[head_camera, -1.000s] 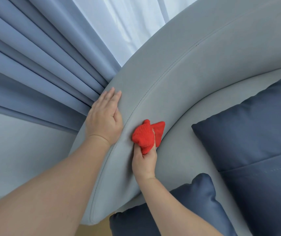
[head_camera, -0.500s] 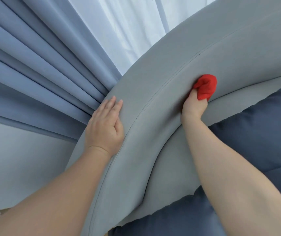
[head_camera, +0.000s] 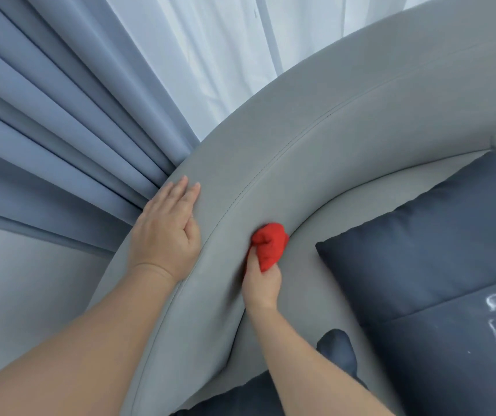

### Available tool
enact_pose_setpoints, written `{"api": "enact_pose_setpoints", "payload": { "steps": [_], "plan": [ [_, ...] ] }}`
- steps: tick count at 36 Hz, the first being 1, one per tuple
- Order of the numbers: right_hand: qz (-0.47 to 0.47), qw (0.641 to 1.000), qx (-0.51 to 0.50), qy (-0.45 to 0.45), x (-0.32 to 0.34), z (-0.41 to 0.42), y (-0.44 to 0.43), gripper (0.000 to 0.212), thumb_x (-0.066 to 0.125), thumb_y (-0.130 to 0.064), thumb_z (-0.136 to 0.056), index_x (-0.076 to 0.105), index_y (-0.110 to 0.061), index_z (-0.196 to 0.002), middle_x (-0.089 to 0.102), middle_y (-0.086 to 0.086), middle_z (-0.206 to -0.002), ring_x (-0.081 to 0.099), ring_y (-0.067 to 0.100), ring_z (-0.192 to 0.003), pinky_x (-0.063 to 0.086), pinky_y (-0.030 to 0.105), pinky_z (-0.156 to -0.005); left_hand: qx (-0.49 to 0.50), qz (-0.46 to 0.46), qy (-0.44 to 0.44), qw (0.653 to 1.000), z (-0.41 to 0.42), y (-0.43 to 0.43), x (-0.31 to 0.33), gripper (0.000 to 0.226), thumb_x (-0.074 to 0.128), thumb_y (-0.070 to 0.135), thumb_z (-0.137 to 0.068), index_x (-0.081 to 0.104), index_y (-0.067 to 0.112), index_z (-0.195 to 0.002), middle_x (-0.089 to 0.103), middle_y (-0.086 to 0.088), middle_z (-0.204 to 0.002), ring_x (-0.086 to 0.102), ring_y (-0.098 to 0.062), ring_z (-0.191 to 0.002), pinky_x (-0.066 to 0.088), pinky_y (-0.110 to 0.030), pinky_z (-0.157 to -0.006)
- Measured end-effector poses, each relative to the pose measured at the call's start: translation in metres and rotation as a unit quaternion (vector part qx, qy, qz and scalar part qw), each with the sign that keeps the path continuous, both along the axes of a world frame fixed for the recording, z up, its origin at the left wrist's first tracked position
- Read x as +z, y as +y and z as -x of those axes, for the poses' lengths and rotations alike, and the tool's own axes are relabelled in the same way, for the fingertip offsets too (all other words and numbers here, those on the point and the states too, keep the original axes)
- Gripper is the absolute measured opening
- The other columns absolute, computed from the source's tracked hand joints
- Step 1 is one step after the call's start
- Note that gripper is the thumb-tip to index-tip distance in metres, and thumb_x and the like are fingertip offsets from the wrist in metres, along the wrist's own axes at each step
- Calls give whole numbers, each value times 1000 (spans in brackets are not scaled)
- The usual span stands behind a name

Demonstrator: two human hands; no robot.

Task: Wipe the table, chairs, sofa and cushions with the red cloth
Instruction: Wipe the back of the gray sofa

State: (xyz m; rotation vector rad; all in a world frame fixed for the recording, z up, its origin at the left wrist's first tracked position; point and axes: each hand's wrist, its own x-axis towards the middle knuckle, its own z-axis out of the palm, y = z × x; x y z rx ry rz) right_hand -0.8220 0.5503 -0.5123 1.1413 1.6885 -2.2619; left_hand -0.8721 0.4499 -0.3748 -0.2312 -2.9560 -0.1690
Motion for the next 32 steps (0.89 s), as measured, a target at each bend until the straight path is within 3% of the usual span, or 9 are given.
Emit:
{"api": "enact_pose_setpoints", "payload": {
  "steps": [4,10,15,18,21,23,25,29,32],
  "plan": [
    [16,1000,6,-6,1,-39,-21,20,56,-19,-94,66,-4,-101,69,11,-98,57,15,-89,48,40,-91,1,1,-3,1000,-1,0,-1,56,29,21,-86,50,15,-137,45,-6,-145,38,-25,-136,33,-42,-109],
    [14,999,39,-4,-1,-44,-14,24,58,-17,-93,65,1,-108,63,9,-104,50,15,-96,43,44,-101,1,0,0,1000,-1,-1,-3,56,28,22,-85,51,15,-136,46,-6,-144,39,-25,-135,33,-43,-109],
    [15,998,68,7,-11,-68,-16,13,61,-10,-91,70,-16,-98,71,0,-94,61,9,-90,49,20,-84,-2,-2,0,1000,-1,-1,-4,56,28,21,-86,51,15,-136,47,-7,-144,40,-25,-135,33,-43,-110],
    [34,998,56,-13,-13,-73,-25,12,60,-11,-91,71,-13,-97,71,1,-94,61,12,-91,49,26,-87,-2,-1,1,1000,-1,0,-3,57,27,22,-85,51,14,-136,47,-7,-144,40,-25,-135,34,-44,-110],
    [12,1000,21,-6,-11,-56,-31,18,54,-7,-92,66,-2,-104,65,17,-115,58,25,-113,45,41,-102,-5,-3,6,1000,0,1,-3,57,26,23,-86,52,13,-135,47,-8,-143,41,-26,-134,34,-43,-109],
    [-21,1000,0,21,-13,-43,-29,14,49,0,-90,62,1,-95,61,23,-110,58,24,-103,43,50,-99,-5,-7,8,1000,1,2,-3,57,26,23,-86,52,14,-135,47,-7,-143,41,-26,-134,34,-43,-109],
    [-30,999,-17,26,-17,-29,-22,11,49,3,-88,59,0,-87,61,24,-102,53,19,-89,45,51,-95,-5,-10,11,1000,1,3,-3,56,27,22,-86,52,14,-136,47,-7,-143,40,-25,-135,34,-42,-109],
    [-15,999,-32,-11,-24,-2,-5,13,52,-10,-92,63,-2,-91,65,18,-99,55,21,-90,47,46,-97,-8,-17,11,1000,0,3,-3,57,24,24,-87,51,15,-136,46,-6,-144,39,-25,-136,32,-40,-110],
    [-1,999,-50,-12,-30,21,10,14,52,-18,-93,63,-11,-90,65,9,-96,57,21,-89,48,37,-89,-11,-16,12,1000,-1,1,-3,58,21,26,-87,50,14,-137,45,-7,-145,39,-25,-135,32,-40,-110]
  ]
}}
